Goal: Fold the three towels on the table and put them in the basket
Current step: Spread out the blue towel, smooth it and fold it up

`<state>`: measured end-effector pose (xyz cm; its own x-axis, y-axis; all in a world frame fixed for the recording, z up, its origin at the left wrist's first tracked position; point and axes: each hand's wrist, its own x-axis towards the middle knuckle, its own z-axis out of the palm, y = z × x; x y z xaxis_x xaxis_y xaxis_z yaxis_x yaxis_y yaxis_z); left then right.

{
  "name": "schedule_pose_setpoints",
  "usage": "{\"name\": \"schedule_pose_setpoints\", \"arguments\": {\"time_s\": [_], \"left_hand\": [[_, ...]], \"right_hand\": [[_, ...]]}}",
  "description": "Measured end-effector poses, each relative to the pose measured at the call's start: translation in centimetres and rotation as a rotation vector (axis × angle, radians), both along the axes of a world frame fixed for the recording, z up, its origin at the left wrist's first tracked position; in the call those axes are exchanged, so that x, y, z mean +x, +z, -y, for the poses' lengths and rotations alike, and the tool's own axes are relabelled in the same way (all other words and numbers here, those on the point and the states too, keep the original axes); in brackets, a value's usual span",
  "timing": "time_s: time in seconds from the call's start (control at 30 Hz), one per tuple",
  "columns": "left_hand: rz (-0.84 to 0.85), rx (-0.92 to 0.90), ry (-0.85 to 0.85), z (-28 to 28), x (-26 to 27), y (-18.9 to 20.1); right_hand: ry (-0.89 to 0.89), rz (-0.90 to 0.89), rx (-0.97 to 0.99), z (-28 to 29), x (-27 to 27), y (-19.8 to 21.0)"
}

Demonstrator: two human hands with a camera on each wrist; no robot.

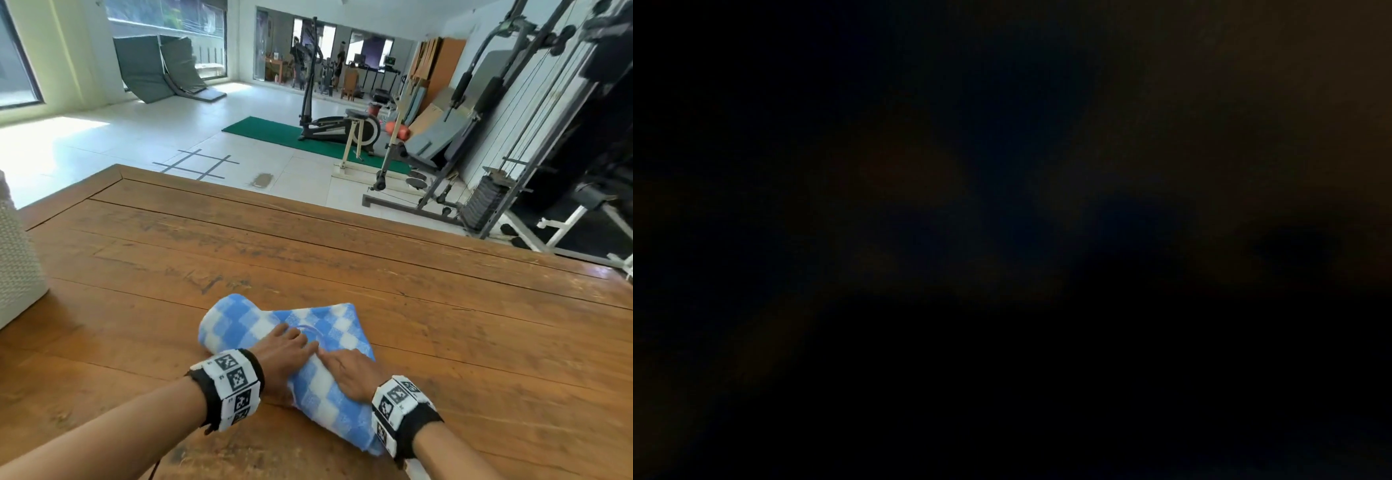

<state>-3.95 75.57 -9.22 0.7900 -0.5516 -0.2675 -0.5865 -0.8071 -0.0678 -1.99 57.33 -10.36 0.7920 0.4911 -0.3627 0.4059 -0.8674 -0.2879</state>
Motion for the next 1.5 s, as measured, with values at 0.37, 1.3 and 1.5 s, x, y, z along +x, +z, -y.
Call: {"name": "schedule_pose_setpoints", "arguments": {"time_s": [0.37,1.3,1.5], "left_hand": [[-0.050,0.029,0.026,0.8,2.2,2.1],[-0.213,-0.049,0.169,-6.7,0.7,1.8],[0.367,-0.146,0.071,-7.9,-2.0,-0.2]], "right_hand": [[-0.019,-0.014,-0.062,1.3,-2.6,1.4],[0.578,0.324,-0.055,-2.7,-4.7,-3.4],[0.547,0.473,-0.005,-6.4,-4.4,-3.9]]}}
